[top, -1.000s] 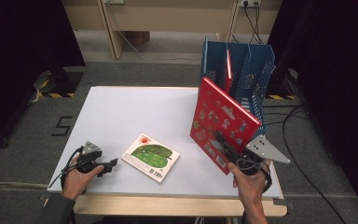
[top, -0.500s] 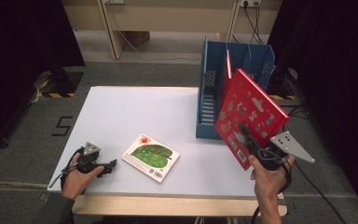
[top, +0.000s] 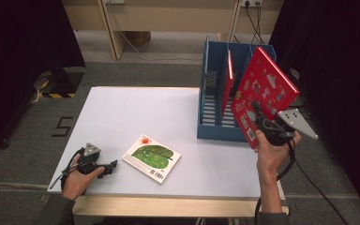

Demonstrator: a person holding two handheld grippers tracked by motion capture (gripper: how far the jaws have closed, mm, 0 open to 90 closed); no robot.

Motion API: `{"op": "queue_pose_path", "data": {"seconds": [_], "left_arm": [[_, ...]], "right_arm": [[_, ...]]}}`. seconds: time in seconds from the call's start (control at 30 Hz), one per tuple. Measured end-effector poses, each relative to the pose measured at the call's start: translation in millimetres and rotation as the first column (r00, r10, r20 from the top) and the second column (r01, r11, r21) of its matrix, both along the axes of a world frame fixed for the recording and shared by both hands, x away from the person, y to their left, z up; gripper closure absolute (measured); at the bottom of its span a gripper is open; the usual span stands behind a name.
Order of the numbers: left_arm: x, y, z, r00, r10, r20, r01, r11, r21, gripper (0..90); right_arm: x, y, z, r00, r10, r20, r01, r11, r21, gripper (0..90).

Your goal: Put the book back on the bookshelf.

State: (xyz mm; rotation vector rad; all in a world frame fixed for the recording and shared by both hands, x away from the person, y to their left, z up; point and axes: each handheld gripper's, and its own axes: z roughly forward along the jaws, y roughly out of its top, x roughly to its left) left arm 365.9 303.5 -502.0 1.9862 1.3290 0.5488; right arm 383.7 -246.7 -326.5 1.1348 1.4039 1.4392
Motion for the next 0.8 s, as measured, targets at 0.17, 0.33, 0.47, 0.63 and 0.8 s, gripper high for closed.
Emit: {"op": "queue_pose_path", "data": {"seconds": [0.17,0.33,0.47,0.63,0.8], "left_arm": [[-0.1,-0.1,0.0,1.0,0.001,0.0,-0.001,1.0,-0.001,14.7],[-0.2,0.0,-0.1,1.0,0.001,0.001,-0.001,1.0,0.0,14.7],[-0.2,0.0,-0.1,1.0,0.001,0.002,-0.001,1.0,-0.001,14.7],[-0.1,0.0,-0.1,1.0,0.0,0.002,0.0,1.0,-0.001,14.7],[-0.1,0.0,-0.1,1.0,0.0,0.001,0.0,1.0,0.0,14.7]], "right_arm": [[29.0,8.6,1.0,0.9983,-0.053,-0.022,0.053,0.998,-0.019,79.8],[57.9,16.2,-1.0,0.9946,-0.093,-0.045,0.092,0.996,-0.018,79.8],[79.8,22.6,-6.2,0.99,-0.119,-0.074,0.117,0.992,-0.037,79.8],[105.1,28.0,-15.7,0.9836,-0.147,-0.105,0.144,0.989,-0.037,79.8],[126.2,29.4,-24.8,0.9803,-0.155,-0.123,0.156,0.988,-0.004,79.8]]}}
